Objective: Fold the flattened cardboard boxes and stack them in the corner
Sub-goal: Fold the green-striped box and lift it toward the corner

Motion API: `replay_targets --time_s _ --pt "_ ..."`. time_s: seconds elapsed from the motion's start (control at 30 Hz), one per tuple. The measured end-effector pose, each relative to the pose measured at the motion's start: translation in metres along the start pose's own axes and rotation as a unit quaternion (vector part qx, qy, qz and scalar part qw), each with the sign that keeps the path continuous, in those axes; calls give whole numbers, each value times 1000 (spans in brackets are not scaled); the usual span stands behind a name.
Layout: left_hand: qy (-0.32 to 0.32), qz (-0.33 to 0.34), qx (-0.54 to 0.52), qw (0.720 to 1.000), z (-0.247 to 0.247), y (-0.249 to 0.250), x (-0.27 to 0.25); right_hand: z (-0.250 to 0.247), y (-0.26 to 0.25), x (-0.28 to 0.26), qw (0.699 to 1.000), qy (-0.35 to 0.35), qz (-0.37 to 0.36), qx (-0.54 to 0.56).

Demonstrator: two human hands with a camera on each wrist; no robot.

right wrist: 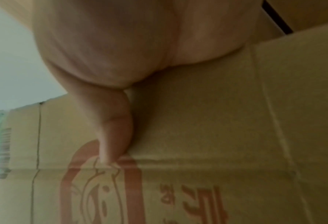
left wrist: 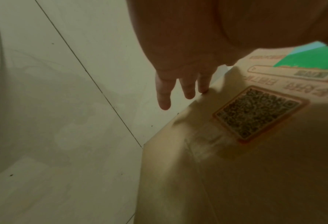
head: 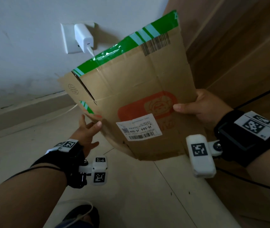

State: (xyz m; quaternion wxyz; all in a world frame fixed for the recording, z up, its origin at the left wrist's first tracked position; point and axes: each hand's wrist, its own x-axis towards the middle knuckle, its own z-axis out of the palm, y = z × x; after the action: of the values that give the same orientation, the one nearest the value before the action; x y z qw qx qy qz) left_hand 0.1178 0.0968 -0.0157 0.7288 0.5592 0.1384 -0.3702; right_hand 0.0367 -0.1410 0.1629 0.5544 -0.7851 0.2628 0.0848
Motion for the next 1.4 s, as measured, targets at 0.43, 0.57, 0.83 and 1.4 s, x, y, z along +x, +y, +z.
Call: replay_targets --time_s 0.43,0.57,0.83,1.4 --pt "49 46 -1 998 13 -9 5 -35 32 -5 993 50 38 101" --pt "82 42 10 996 10 -21 17 -38 34 -4 986 147 56 61" --pt "70 -6 -4 998 43 -26 10 -30 44 1 971 217 62 -85" --pt "-230 -42 -44 971 113 -17 2 70 62 17 946 5 40 -323"
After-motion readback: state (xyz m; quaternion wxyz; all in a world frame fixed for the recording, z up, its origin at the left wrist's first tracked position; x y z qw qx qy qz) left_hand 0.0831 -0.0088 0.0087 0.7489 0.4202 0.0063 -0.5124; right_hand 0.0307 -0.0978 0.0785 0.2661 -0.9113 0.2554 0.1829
